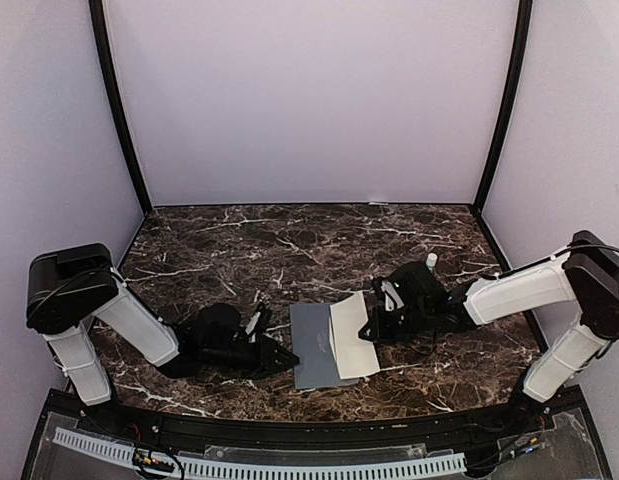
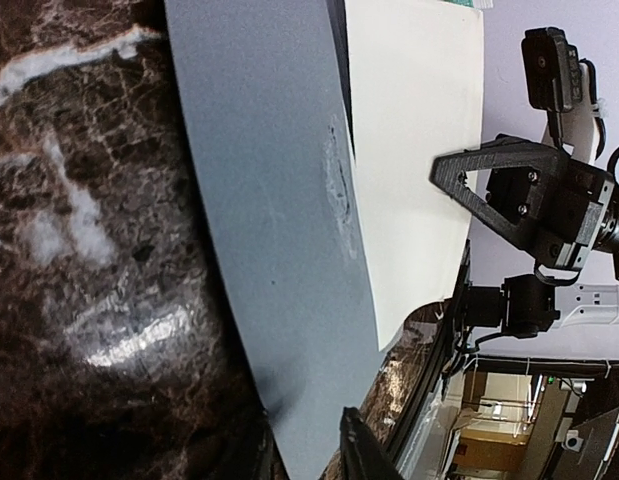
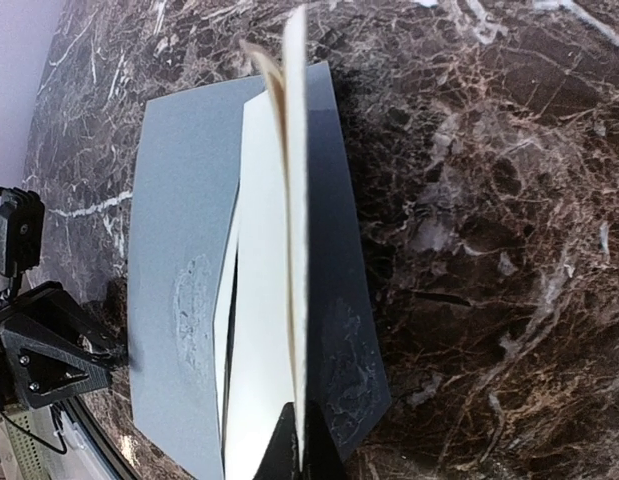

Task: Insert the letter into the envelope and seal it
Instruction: Place the letter in the envelope.

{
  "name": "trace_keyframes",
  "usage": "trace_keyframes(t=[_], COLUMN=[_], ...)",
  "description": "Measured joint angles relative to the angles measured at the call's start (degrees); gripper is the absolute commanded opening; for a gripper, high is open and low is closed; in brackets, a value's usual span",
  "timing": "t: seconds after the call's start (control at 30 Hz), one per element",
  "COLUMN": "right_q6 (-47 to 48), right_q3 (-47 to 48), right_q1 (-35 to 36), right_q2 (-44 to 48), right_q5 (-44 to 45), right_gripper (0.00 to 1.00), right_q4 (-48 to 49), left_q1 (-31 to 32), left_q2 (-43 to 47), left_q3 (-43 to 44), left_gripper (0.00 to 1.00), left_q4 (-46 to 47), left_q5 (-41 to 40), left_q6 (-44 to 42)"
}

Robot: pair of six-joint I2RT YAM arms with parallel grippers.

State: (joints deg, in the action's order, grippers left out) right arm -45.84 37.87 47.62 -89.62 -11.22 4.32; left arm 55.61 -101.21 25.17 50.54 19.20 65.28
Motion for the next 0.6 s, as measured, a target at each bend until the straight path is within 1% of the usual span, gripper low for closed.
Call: trace_keyframes(t=[0.23, 0.43, 0.6], right_q6=[-1.09, -1.42, -1.64], right_q3=[-0.44, -0.44, -0.44], right_q1=[0.00, 0.00, 0.00], right_q2=[2.93, 2.78, 0.44], right_q5=[1.60, 1.84, 1.25], right_gripper=[0.00, 0.00, 0.00], right_q4=[-0.13, -1.07, -1.20], left_q1=[0.00, 0.00, 0.00], left_q2=[0.00, -0.11, -0.46], left_q3=[0.00, 0.00, 0.00], left_gripper=[0.22, 0.22, 0.22], left_q4=[0.96, 1.64, 1.84], left_q5=[0.00, 0.04, 0.11], left_q6=[0.33, 0.44, 0.57])
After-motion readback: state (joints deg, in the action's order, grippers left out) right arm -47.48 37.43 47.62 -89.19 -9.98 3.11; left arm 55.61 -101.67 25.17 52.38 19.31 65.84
